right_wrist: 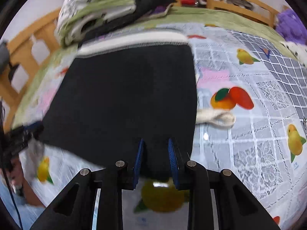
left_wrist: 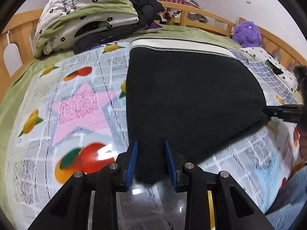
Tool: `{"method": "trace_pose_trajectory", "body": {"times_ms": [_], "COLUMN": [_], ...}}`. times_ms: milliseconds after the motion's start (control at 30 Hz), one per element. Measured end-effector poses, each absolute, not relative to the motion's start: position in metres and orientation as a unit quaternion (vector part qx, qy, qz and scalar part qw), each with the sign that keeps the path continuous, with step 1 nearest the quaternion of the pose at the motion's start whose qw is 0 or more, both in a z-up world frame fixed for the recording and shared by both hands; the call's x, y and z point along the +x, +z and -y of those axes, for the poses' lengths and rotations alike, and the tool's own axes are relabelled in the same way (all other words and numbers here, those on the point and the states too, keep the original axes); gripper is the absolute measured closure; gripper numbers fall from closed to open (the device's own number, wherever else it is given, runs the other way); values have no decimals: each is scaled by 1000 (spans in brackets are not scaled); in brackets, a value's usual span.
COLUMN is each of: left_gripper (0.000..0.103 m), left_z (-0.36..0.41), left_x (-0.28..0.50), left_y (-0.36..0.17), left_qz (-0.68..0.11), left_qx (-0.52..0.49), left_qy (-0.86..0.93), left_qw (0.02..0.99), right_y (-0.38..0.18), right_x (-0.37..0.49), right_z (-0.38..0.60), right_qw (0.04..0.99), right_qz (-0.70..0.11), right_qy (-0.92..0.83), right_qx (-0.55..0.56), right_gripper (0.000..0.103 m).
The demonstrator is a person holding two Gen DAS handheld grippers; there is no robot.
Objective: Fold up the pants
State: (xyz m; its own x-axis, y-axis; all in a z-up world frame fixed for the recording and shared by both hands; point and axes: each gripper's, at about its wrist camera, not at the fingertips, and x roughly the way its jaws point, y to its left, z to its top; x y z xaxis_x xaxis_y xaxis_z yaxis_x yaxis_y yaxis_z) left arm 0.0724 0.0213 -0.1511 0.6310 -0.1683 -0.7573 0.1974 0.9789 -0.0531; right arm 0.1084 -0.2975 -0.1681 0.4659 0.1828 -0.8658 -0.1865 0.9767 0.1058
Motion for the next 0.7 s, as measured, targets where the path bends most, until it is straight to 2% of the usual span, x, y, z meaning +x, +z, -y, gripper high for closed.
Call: {"method": "trace_pose_trajectory", "body": {"times_ms": [100, 200, 467, 667, 700], "left_gripper": [73, 72, 68, 66, 62], "left_z": [-30, -36, -30, -27, -29], "left_x": [72, 74, 78, 78, 76], "left_y": [-150, -150, -148, -145, -142], "left_qz": [-427, -440, -454, -466, -466], "left_qx": [-19, -52, -67, -65, -72], "left_qy": [-101, -98, -71, -60, -65], "left_qw": [898, 891, 885, 880, 879], "right_y": [-170, -166, -136, -106, -105], "right_x": [103, 106, 92, 83, 81], "right_z": [298, 308, 313, 303, 302], "right_qw": [861, 857, 867, 883, 885], "right_qz": [-496, -502, -479, -457, -454], "right_qy": [110, 115, 110, 93, 89], "right_qx": [-14, 33, 84, 51, 46], "right_gripper": [76, 76, 76, 76, 76]}}
